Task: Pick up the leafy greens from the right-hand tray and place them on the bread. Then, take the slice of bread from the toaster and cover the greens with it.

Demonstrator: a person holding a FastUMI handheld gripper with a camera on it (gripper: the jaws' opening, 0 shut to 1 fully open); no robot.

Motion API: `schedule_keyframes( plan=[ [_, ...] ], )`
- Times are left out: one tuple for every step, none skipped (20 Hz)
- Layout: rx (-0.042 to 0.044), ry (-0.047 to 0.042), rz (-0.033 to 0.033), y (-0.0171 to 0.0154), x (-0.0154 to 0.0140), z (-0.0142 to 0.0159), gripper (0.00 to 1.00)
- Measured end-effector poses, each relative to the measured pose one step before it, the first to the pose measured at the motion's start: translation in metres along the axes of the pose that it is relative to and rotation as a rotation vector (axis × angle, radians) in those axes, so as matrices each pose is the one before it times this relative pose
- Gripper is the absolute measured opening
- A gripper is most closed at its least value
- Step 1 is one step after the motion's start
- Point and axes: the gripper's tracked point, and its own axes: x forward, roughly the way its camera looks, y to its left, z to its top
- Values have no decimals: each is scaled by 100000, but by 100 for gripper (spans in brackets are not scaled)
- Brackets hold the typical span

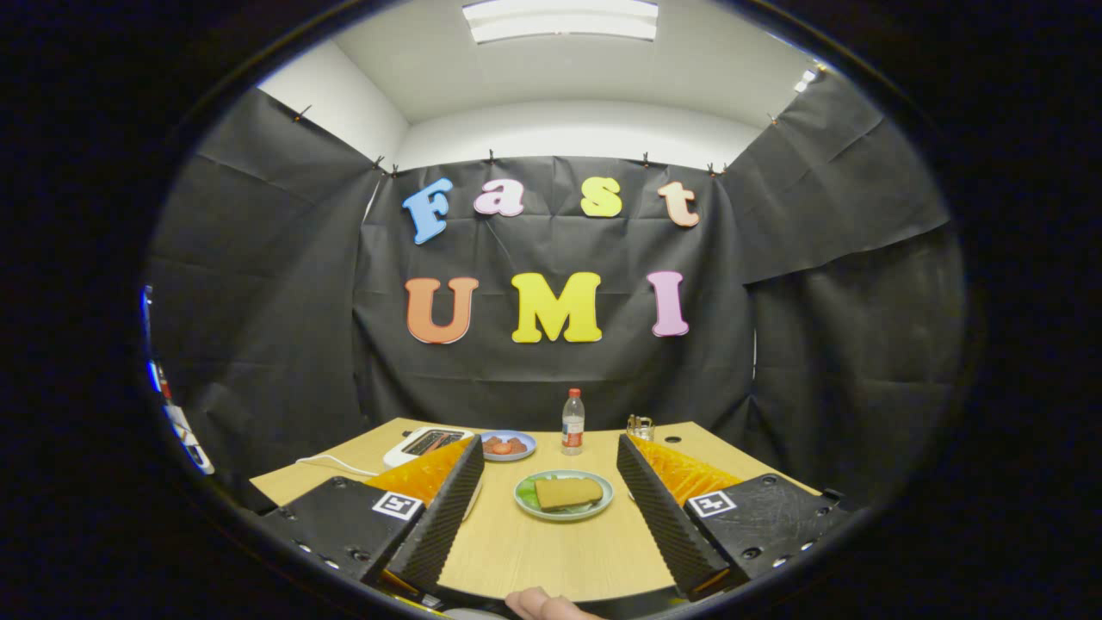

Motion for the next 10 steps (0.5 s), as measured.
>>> schedule_keyframes(
  plan=[
    [-154, -33, -431, -150, -6, 69, 96],
    [-76, -79, -249, -47, 106, -80, 96],
    [79, 8, -139, -47, 39, -29, 96],
    [219, 380, -315, -71, 101, -60, 96],
    [149, 350, 88, 0, 36, -90, 96],
    [43, 71, 192, 62, -43, -15, 96],
    [-119, 219, -153, -77, 71, -86, 96],
    [225, 403, -41, -83, 68, -138, 96],
    [408, 854, 464, 104, 48, -161, 96],
    [182, 658, 941, 220, -139, -211, 96]
  ],
)
